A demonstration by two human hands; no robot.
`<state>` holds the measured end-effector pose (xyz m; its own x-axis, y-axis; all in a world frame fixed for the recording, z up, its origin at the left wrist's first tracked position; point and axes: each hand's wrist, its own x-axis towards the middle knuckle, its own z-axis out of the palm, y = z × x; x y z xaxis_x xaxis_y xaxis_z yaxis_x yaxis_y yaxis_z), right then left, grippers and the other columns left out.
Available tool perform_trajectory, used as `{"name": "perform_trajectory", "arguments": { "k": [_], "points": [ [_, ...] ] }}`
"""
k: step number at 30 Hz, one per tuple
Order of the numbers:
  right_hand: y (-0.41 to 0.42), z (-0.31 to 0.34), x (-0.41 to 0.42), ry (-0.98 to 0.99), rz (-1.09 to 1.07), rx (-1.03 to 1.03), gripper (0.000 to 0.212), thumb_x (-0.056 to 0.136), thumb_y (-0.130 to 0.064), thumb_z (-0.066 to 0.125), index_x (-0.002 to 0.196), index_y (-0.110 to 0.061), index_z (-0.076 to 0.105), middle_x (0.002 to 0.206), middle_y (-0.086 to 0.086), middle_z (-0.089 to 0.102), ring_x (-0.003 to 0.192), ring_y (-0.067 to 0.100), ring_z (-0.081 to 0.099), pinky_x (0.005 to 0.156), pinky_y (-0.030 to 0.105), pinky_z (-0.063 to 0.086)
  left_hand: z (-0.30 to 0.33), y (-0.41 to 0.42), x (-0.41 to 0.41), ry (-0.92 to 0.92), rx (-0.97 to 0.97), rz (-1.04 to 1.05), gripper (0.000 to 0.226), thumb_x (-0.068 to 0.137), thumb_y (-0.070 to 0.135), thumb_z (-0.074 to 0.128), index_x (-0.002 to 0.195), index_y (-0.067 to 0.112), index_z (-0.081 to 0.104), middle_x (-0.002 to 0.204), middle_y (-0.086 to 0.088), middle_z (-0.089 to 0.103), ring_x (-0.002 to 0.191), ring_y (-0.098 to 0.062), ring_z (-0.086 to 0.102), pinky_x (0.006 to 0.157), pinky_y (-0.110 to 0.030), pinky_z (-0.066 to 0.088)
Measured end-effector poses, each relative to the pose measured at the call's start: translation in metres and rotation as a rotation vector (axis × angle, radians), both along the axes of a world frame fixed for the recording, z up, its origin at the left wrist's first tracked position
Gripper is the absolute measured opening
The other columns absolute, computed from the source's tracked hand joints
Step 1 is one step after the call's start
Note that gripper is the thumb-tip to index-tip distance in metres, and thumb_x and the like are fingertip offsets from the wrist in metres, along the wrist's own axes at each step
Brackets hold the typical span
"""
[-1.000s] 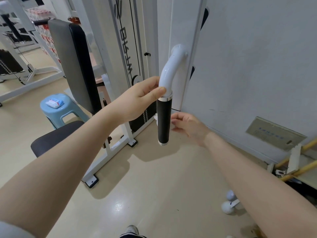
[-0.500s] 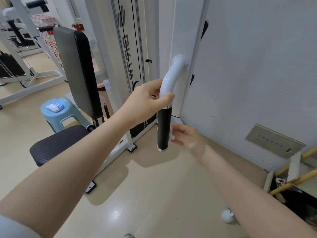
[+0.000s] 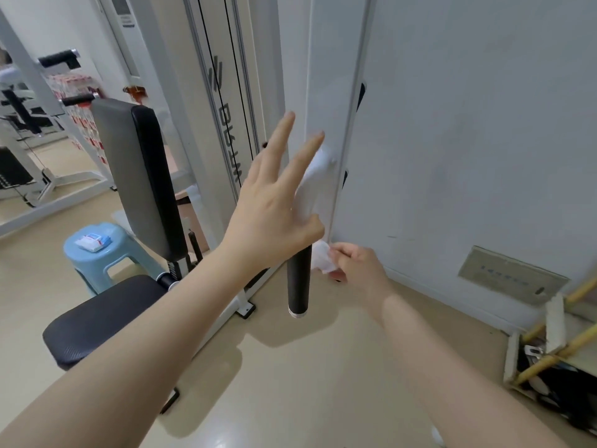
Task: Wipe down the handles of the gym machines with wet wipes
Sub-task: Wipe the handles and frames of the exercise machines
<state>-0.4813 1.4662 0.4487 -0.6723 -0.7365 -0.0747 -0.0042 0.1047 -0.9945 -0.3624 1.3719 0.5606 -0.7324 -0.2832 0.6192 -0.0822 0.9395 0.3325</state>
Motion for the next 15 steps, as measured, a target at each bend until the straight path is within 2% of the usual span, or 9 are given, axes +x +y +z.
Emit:
{"name": "perform_trajectory", "arguments": {
  "k": [2,4,6,8,11,13,15],
  "points": [
    [-0.003,0.006,-0.009,-0.001,-0.201,-0.074,0.019,0.092,-0.012,0.05,0.083,-0.018,0.065,0.073,-0.003,0.061,0.066,0.014,0.054,0.067,0.022,0.049,0.004,-0.004,-0.001,-0.051,-0.117,0.005,0.082,0.065,0.023,0.049,0.144,0.021,0.03,0.156,-0.006,0.005,0.141,-0.025,0.015,0.109,-0.031,0.014],
    [-0.008,0.006,-0.023,-0.012,-0.353,-0.117,0.02,0.091,-0.011,0.047,0.081,-0.017,0.063,0.074,-0.003,0.059,0.071,0.018,0.054,0.074,0.035,0.05,0.01,-0.009,-0.004,-0.126,-0.175,0.03,0.083,0.063,0.024,0.048,0.145,0.022,0.031,0.157,-0.005,0.003,0.144,-0.028,0.006,0.112,-0.035,0.009],
    [-0.015,0.005,-0.039,0.003,-0.451,-0.147,0.016,0.092,-0.012,0.046,0.09,-0.014,0.062,0.081,-0.002,0.06,0.08,0.019,0.057,0.083,0.041,0.051,0.017,-0.01,-0.009,-0.175,-0.281,0.081,0.084,0.062,0.023,0.048,0.145,0.022,0.03,0.158,-0.006,0.002,0.144,-0.029,0.002,0.113,-0.039,0.005],
    [-0.022,0.009,-0.055,0.098,-0.48,-0.175,0.014,0.092,-0.013,0.046,0.098,-0.017,0.059,0.09,-0.006,0.062,0.088,0.017,0.059,0.089,0.04,0.051,0.022,-0.006,-0.014,-0.216,-0.406,0.16,0.087,0.062,0.019,0.051,0.146,0.022,0.027,0.157,-0.011,-0.001,0.143,-0.031,0.002,0.111,-0.042,0.005],
    [-0.034,0.015,-0.074,0.461,-0.249,-0.204,0.024,0.094,-0.007,0.045,0.107,-0.015,0.064,0.1,-0.007,0.066,0.091,0.012,0.061,0.085,0.015,0.048,0.028,0.003,-0.024,-0.227,-0.585,0.265,0.09,0.062,0.009,0.062,0.145,0.024,0.03,0.156,-0.014,0.0,0.14,-0.033,0.006,0.109,-0.044,0.006],
    [-0.04,0.018,-0.079,0.803,0.002,-0.135,0.03,0.092,-0.005,0.04,0.106,-0.011,0.066,0.104,-0.002,0.069,0.094,0.015,0.063,0.082,0.016,0.047,0.038,0.007,-0.033,-0.226,-0.737,0.285,0.086,0.064,0.014,0.069,0.142,0.024,0.035,0.156,-0.012,0.005,0.141,-0.034,0.006,0.113,-0.046,0.004],
    [-0.045,0.018,-0.092,1.148,0.083,-0.09,0.042,0.083,-0.006,0.033,0.104,-0.011,0.069,0.106,0.002,0.071,0.094,0.019,0.066,0.073,0.02,0.05,0.054,0.009,-0.045,-0.245,-0.901,0.316,0.076,0.066,0.027,0.071,0.136,0.02,0.044,0.155,-0.011,0.015,0.141,-0.032,0.006,0.114,-0.048,0.001]
  ]
}}
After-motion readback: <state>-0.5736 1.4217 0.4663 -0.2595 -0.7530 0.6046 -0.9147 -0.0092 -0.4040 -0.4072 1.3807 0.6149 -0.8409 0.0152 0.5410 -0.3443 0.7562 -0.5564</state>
